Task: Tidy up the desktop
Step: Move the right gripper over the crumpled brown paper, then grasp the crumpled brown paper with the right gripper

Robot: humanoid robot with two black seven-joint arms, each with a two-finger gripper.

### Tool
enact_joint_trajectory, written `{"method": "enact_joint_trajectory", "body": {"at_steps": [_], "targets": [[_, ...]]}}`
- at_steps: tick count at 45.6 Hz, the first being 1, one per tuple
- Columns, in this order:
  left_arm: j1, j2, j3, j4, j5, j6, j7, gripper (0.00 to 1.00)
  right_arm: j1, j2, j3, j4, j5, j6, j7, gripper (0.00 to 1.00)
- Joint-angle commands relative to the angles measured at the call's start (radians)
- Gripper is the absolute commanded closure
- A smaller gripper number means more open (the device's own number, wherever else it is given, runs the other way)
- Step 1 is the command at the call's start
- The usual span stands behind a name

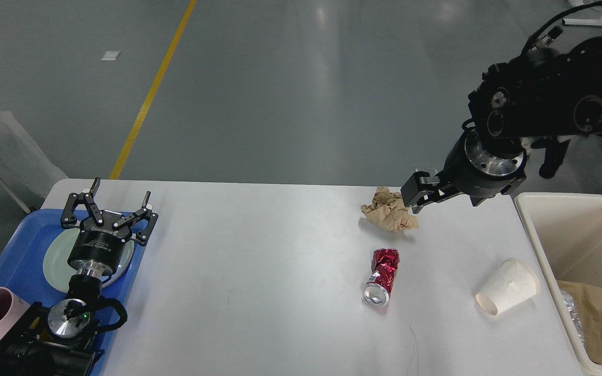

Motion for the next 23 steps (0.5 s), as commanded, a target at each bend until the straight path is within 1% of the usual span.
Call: {"method": "enact_joint_trajectory", "body": {"at_steps": [1,5,8,10,11,18,23], "targets": [[-0.002,-0.001,-0.001,0.0,0.001,0.0,0.0,0.04,-0.11,0.027,0.037,-0.069,0.013,-0.131,0.001,0.0],[-0.002,-0.001,-0.001,0.0,0.001,-0.002,0.0,0.04,-0.246,0.037,0.081,-0.167,0.012,-0.206,0.004,0.0],[0.0,-0.001,-0.001,-0.002,0.0,-0.002,0.0,0.04,-0.377,0.041,0.13,-0.29,0.009,-0.232,0.004,0.0],[0.0,-0.001,-0.001,-0.002,0.0,0.0,0.0,0.04,-0.458,0.044,0.161,-0.385,0.003,-0.231,0.004,0.0],[0.0,-0.001,-0.001,-0.002,0.0,-0.002,0.0,0.04,-0.548,0.05,0.178,-0.499,-0.006,-0.232,0.004,0.0],[-0.002,-0.001,-0.001,-0.002,0.001,-0.002,0.0,0.04,-0.786,0.181,0.174,-0.842,-0.023,-0.237,0.006,0.0],[-0.002,-0.001,0.001,-0.002,0.001,-0.002,0.0,0.04,-0.96,0.213,0.178,-1.077,-0.095,-0.237,0.012,0.0]]}}
